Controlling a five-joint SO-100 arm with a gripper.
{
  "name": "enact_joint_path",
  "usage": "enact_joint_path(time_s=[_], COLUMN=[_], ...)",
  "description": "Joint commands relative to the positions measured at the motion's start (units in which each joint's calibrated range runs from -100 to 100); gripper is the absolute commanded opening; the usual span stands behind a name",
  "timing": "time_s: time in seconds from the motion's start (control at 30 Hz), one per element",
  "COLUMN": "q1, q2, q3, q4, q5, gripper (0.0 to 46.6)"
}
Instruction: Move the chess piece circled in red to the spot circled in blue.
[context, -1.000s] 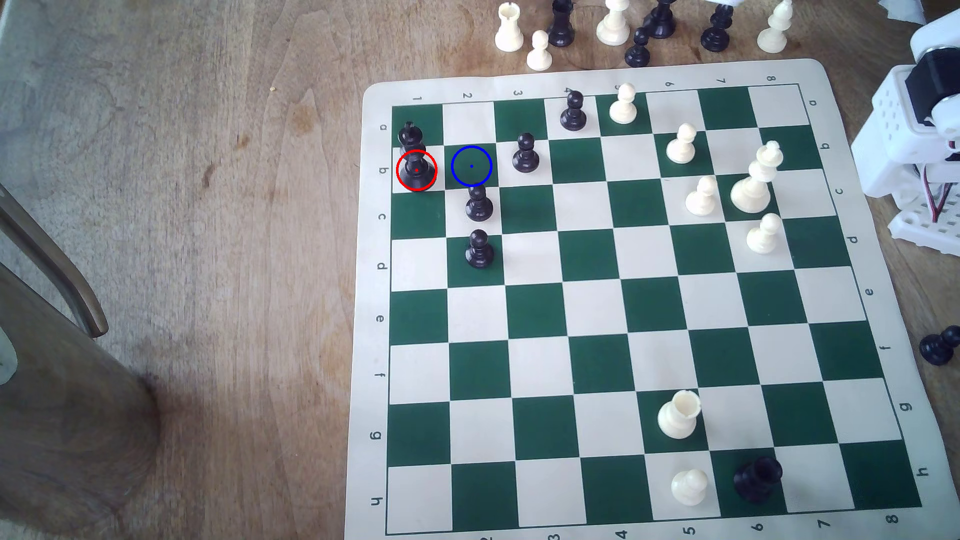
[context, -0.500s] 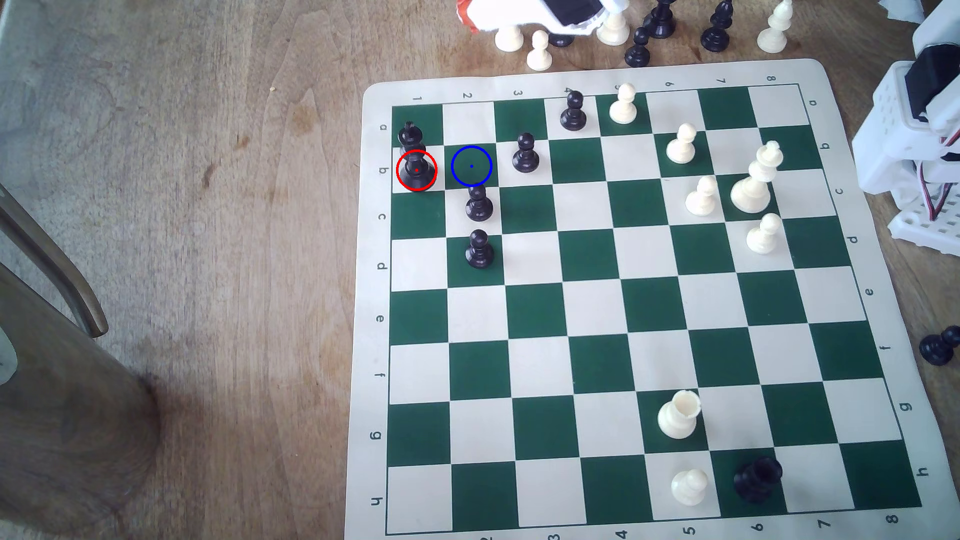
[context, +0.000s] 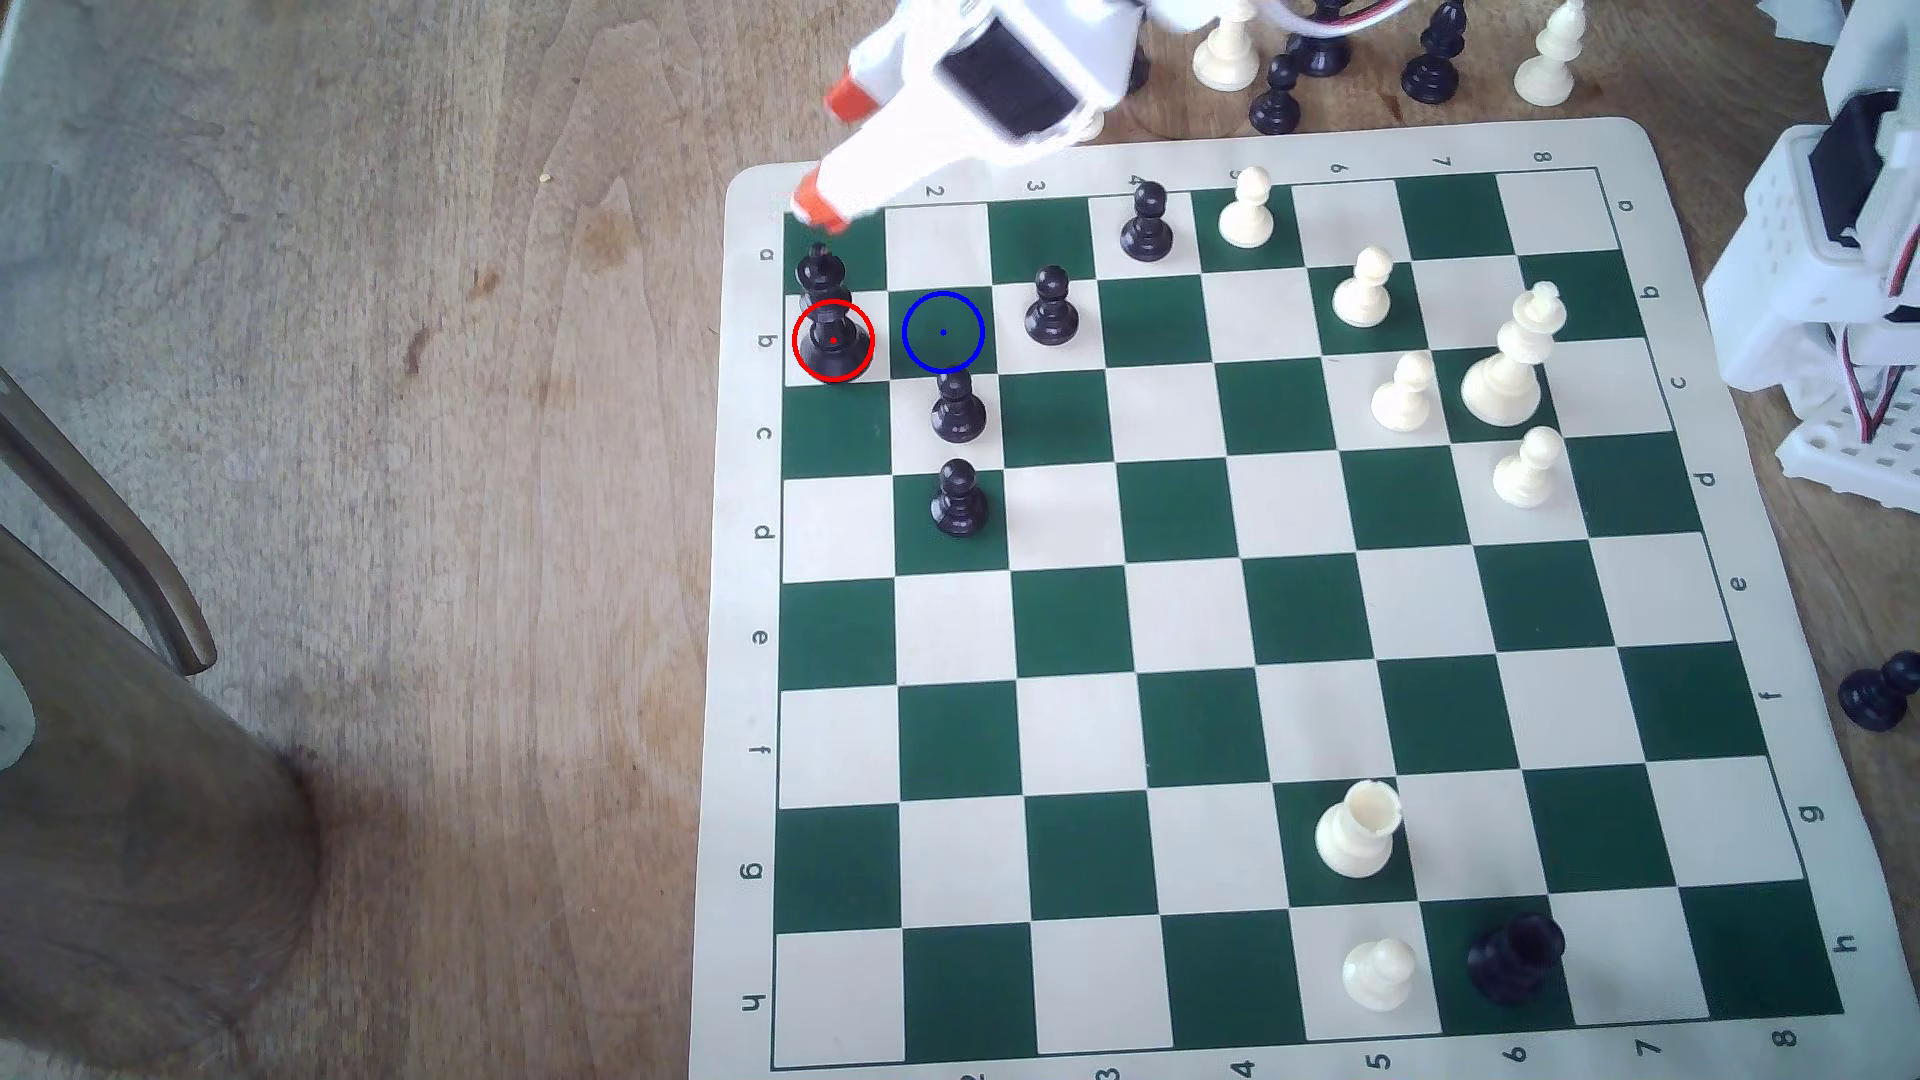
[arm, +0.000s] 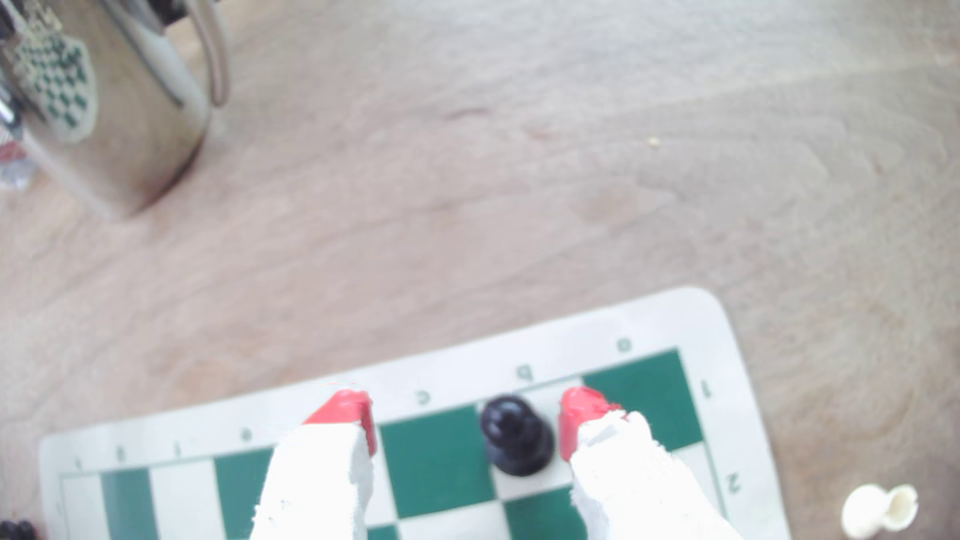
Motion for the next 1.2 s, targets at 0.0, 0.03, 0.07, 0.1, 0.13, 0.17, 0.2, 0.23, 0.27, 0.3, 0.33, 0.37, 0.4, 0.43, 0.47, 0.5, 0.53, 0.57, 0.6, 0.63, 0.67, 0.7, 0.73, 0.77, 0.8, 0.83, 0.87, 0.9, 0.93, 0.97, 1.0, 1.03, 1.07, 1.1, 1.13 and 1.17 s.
enact_joint_path(time_s=[0.0, 0.03, 0.07, 0.1, 0.13, 0.17, 0.2, 0.23, 0.27, 0.3, 0.33, 0.37, 0.4, 0.43, 0.47, 0.5, 0.53, 0.57, 0.6, 0.63, 0.67, 0.7, 0.73, 0.77, 0.8, 0.83, 0.87, 0.9, 0.93, 0.97, 1.0, 1.03, 1.07, 1.1, 1.13, 1.17], q1=[0.89, 1.05, 1.13, 1.28, 1.28, 1.13, 1.05, 0.97, 0.97, 0.97, 0.97, 0.97, 0.97, 1.05, 1.05, 1.05, 1.13, 1.13, 1.13, 1.05, 0.97, 0.74, 0.58, 0.5, 0.35, 0.19, 0.11, 0.03, 0.03, 0.03, -0.05, -0.05, -0.12, -0.2, -0.28, -0.28], q2=[2.0, 3.02, 3.96, 5.65, 6.16, 6.59, 7.01, 7.52, 8.8, 9.39, 9.9, 10.41, 11.26, 11.51, 11.85, 12.11, 12.45, 12.53, 12.62, 12.7, 12.79, 13.12, 13.21, 13.38, 13.55, 13.8, 13.97, 14.14, 14.31, 14.48, 14.74, 14.74, 14.74, 14.74, 14.82, 14.91], q3=[-7.94, -9.03, -9.84, -11.84, -12.56, -13.11, -13.56, -13.92, -14.47, -14.47, -14.47, -14.47, -14.47, -14.47, -14.47, -14.47, -14.28, -14.28, -14.28, -14.28, -14.28, -14.28, -14.28, -14.19, -14.1, -14.01, -14.01, -14.01, -13.92, -13.92, -13.83, -13.56, -13.38, -13.29, -13.29, -13.29], q4=[0.13, 0.13, 0.13, 0.3, 0.54, 0.62, 0.79, 0.87, 0.87, 0.87, 0.87, 0.87, 0.79, 0.79, 0.79, 0.79, 0.54, 0.3, 0.05, -0.03, -0.03, -0.03, -0.03, -0.03, -0.03, -0.11, -0.11, -0.19, -0.19, -0.19, -0.19, -0.36, -0.44, -0.52, -0.77, -0.85], q5=[0.39, 0.24, 0.2, 0.0, 0.0, -0.05, -0.05, -0.15, -0.29, -0.34, -0.44, -0.49, -0.54, -0.54, -0.54, -0.54, -0.68, -0.83, -1.03, -1.12, -1.22, -1.42, -1.47, -1.56, -1.61, -1.86, -1.95, -2.0, -2.05, -2.1, -2.2, -2.2, -2.2, -2.25, -2.34, -2.34], gripper=[18.3, 18.3, 18.3, 18.3, 18.3, 18.2, 18.2, 18.2, 18.3, 18.4, 18.4, 18.4, 18.1, 17.9, 17.9, 17.9, 17.9, 17.9, 17.9, 17.9, 18.0, 17.9, 17.9, 18.0, 18.0, 17.9, 17.9, 17.9, 17.9, 17.8, 17.7, 17.7, 17.7, 17.7, 17.7, 17.7])
